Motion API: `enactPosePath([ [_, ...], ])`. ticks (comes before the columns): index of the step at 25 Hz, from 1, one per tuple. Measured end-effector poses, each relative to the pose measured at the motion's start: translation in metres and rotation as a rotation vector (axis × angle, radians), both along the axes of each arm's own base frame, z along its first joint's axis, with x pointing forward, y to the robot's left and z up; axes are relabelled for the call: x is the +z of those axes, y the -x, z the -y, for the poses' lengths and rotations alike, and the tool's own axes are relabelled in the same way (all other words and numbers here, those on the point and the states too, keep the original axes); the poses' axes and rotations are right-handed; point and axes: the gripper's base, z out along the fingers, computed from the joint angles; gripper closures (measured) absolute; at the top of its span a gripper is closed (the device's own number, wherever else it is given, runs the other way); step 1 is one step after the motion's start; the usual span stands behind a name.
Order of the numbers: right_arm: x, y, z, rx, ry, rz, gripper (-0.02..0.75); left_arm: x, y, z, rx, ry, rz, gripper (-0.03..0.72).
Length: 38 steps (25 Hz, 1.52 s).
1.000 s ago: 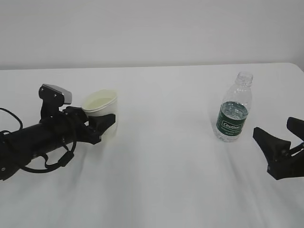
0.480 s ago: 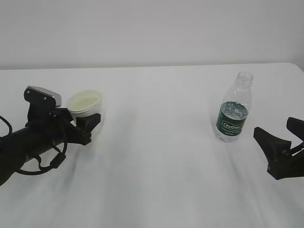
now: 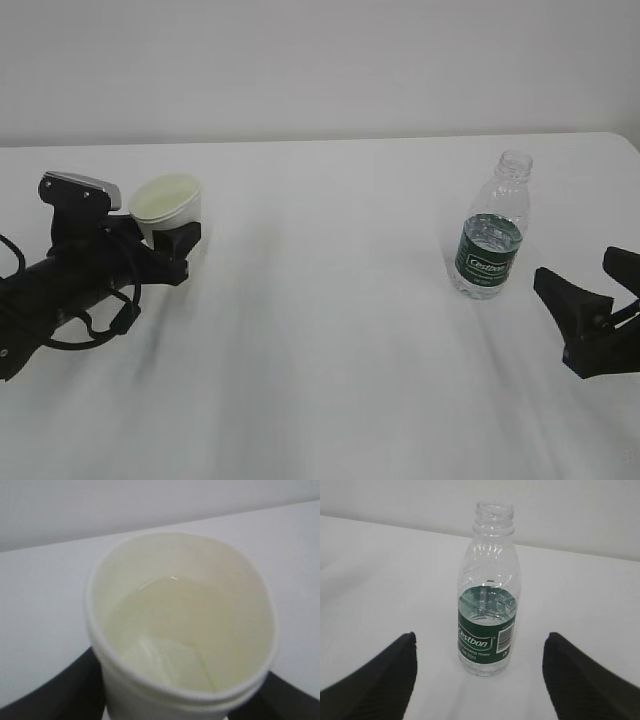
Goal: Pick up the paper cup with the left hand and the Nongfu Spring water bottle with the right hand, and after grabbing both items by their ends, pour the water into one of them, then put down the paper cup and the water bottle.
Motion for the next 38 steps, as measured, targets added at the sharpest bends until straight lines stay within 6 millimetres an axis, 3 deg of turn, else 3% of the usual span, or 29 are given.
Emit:
enactPosePath([
  [8,0.0,0.0,0.0,0.0,0.0,0.0,0.144,0.012,-0.017,0.004,0.0,0.014,0.069,0.224],
  [26,0.0,0.0,0.0,0.0,0.0,-0.001,0.145,-0.024,-0.02,0.004,0.012,-0.002,-0.01,0.225],
  [38,0.0,0.0,0.0,-0.001,-0.005,-0.003,0.144,-0.026,-0.022,0.004,0.012,-0.002,-0.01,0.214],
])
